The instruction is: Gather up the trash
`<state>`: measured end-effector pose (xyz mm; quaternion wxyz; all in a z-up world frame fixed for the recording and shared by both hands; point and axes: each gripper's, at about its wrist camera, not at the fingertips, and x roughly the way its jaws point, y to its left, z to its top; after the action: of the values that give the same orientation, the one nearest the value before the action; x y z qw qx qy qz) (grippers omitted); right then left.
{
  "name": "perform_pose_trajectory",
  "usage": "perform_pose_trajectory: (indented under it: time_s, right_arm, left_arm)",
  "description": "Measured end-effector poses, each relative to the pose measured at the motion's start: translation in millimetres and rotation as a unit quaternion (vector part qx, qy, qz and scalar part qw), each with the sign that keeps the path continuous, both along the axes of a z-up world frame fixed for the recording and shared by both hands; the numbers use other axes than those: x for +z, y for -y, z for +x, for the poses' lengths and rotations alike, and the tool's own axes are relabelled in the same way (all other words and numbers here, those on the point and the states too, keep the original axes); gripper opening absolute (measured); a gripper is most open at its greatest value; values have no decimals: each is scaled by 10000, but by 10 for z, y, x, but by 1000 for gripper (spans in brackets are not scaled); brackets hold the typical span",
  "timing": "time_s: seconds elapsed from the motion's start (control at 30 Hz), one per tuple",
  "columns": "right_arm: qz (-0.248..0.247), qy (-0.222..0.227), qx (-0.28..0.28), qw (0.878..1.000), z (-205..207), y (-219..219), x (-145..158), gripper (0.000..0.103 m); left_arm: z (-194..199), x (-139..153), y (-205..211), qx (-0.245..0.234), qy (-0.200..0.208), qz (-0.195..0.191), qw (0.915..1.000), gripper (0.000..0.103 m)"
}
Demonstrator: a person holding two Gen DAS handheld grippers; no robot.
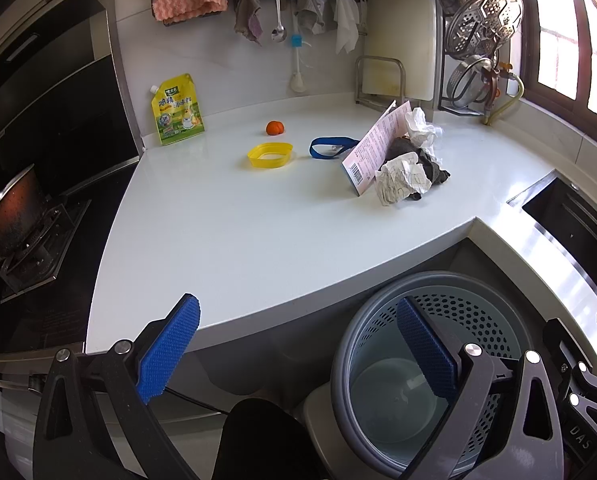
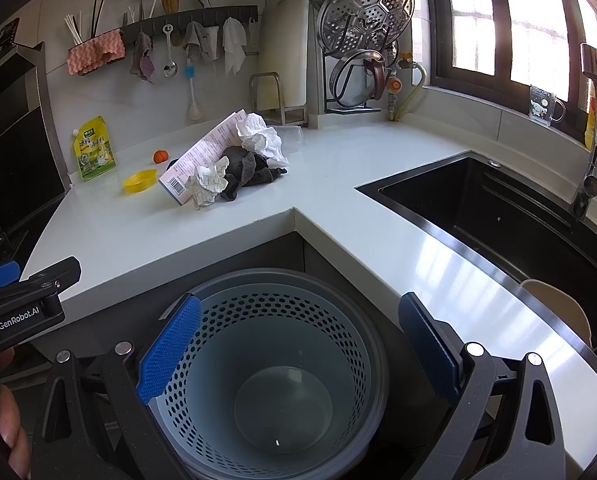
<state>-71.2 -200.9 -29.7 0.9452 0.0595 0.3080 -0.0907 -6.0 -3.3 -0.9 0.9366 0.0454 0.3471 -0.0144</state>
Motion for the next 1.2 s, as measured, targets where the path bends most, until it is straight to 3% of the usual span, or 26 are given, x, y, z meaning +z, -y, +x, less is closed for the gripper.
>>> perform_pose_trajectory:
  time_s: [0.53,0.9,1.2]
  right_arm:
    - [-38,83,59,9999,127,43,-88,94]
    - [74,58,480,9988,756,26,-108,94]
    - [99,213,629,9977,1364,-105,-61,94]
  left_arm:
    - [208,-167,-137,197,-90,-93,9997,97]
    - [719,-267,-228,246,-71,-22,9997,97]
    - [1183,-246,-444,246,-19,-178,9995,97]
